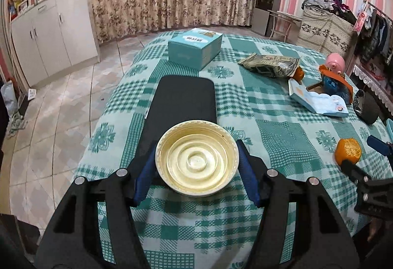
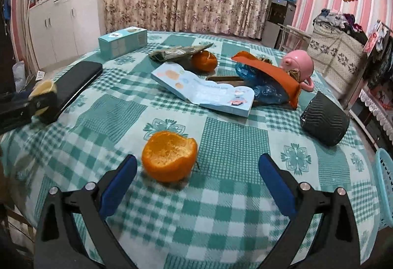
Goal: Collect trash
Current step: 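Grasp the cream bowl with the left tool while the right tool grasps the orange peel, then carry bowl and peel over the blue basket and open both tools, then move both tools back over the table toward the booklet and black cylinder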
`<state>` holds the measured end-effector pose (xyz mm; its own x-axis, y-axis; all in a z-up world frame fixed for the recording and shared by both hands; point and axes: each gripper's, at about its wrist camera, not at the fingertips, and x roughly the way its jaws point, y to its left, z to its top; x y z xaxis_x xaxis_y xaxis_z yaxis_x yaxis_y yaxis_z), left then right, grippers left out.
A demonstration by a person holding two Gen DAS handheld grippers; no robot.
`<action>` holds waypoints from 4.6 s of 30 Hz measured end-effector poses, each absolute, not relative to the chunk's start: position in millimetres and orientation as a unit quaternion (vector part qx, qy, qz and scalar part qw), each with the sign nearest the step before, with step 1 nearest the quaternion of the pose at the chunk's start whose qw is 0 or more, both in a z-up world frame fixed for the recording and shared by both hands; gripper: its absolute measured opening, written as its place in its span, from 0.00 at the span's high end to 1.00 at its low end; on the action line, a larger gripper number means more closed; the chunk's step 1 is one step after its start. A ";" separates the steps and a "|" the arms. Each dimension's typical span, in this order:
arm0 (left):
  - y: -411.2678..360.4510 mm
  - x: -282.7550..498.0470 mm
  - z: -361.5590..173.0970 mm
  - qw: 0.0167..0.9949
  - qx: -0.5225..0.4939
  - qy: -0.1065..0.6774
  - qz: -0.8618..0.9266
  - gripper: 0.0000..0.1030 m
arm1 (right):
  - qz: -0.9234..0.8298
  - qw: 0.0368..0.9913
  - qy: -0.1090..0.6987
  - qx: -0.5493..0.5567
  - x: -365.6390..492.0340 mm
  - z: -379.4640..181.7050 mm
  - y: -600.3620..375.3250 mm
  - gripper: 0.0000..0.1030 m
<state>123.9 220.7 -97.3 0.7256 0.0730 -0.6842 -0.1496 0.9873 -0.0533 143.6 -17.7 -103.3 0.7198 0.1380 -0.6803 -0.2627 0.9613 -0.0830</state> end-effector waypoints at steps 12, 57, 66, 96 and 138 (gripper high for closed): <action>193.3 129.1 -83.6 0.934 -0.031 0.352 0.048 0.41 | 0.173 0.914 0.356 -0.087 143.9 -103.2 -16.5 0.61; -289.1 204.9 -28.5 0.897 0.101 0.289 -0.319 0.41 | -0.262 0.922 0.263 0.108 86.2 -15.6 -489.9 0.61; -375.9 228.4 -64.9 0.861 0.128 0.320 -0.373 0.41 | -0.304 0.895 0.285 0.162 86.1 -56.9 -531.3 0.61; -358.5 262.1 -39.7 0.906 0.119 0.284 -0.291 0.05 | -0.296 0.893 0.287 0.182 109.3 -72.1 -534.3 0.61; -53.9 210.1 -40.8 0.951 0.037 0.301 -0.061 0.05 | -0.134 0.952 0.266 0.068 171.0 -31.2 -337.4 0.06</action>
<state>210.1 -53.9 -40.8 0.8107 -0.0944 -0.5779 0.1393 0.9897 0.0337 171.0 -337.4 -31.2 0.8229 -0.2185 -0.5245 0.2912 0.9548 0.0591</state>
